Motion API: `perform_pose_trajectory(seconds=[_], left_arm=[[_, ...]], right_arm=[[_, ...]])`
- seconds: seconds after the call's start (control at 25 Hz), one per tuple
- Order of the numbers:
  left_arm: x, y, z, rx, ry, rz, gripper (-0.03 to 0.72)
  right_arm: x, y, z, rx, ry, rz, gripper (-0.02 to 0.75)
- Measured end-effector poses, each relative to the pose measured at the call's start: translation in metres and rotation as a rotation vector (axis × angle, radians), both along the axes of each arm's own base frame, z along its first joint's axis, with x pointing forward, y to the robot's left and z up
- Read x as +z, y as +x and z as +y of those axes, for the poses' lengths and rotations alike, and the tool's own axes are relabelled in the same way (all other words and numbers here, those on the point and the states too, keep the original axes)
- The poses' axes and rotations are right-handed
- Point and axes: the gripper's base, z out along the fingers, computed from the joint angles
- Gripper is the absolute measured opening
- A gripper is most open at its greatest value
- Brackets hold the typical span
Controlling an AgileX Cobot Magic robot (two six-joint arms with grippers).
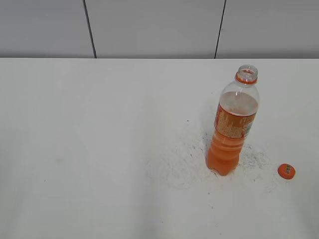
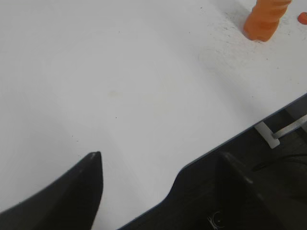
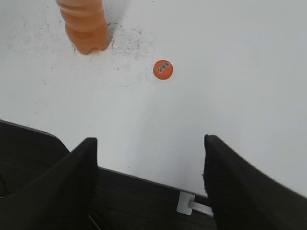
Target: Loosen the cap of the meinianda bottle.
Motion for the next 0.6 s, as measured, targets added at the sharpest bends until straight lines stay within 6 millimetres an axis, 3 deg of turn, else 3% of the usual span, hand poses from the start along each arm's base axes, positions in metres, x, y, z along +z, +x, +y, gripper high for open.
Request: perform_pose_trajectory(seconds=[0.28,0.6], left_arm=[[0.001,-0.006,0.008,0.171,-0.033,-0.039,0.561],[0.002,-0.031,0.019,0.464,-0.099,-0.189,0.561]], right_arm=[[0.0,-0.001,0.0,0.0,0.002,-0.013,0.508],[0.0,-0.001,0.0,0.0,0.002,-0.013,0.508]])
